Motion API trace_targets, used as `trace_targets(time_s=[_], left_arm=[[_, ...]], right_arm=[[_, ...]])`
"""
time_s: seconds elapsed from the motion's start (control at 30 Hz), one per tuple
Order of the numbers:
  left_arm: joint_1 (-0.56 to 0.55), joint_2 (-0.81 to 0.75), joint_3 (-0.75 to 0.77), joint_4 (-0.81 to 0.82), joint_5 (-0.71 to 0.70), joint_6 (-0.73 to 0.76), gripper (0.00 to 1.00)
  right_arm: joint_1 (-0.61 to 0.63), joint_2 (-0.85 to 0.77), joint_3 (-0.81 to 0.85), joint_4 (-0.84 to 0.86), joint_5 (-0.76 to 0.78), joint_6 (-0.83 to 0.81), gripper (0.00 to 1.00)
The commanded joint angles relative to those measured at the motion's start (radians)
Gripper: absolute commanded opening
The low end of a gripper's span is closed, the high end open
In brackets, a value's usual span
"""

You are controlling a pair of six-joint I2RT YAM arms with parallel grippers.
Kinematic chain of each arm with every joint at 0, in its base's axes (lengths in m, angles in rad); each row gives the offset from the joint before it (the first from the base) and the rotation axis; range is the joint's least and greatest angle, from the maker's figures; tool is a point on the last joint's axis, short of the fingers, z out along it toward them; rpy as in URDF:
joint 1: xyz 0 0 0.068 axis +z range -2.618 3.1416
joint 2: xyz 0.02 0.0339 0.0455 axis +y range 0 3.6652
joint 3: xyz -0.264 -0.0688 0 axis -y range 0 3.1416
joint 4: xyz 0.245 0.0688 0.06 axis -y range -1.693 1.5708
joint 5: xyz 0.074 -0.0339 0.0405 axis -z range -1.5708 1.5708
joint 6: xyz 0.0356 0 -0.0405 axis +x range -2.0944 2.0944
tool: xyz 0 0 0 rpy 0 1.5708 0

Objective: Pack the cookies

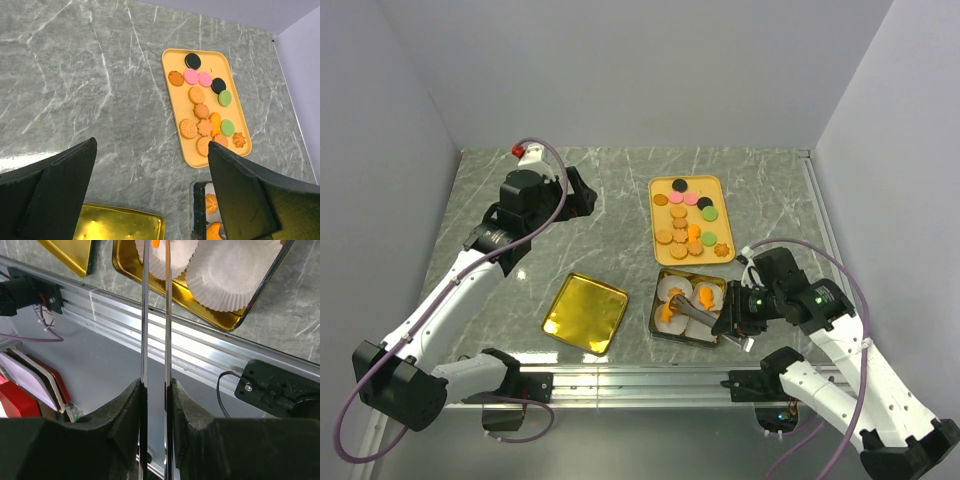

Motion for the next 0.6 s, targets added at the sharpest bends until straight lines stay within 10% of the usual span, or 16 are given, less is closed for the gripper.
trace_targets(time_s=[0.0,0.57], left_arm=[[-0.003,-0.026,0.039,-0.005,0.014,0.031,0.99],[-0.003,-0.015,0.054,-0.002,0.024,0.037,0.99]], right_arm=[[0.015,-0.024,-0.005,0.040,-0.010,0.024,0.11],[0.013,-0.104,0.021,-0.069,0.055,0.035,0.42]])
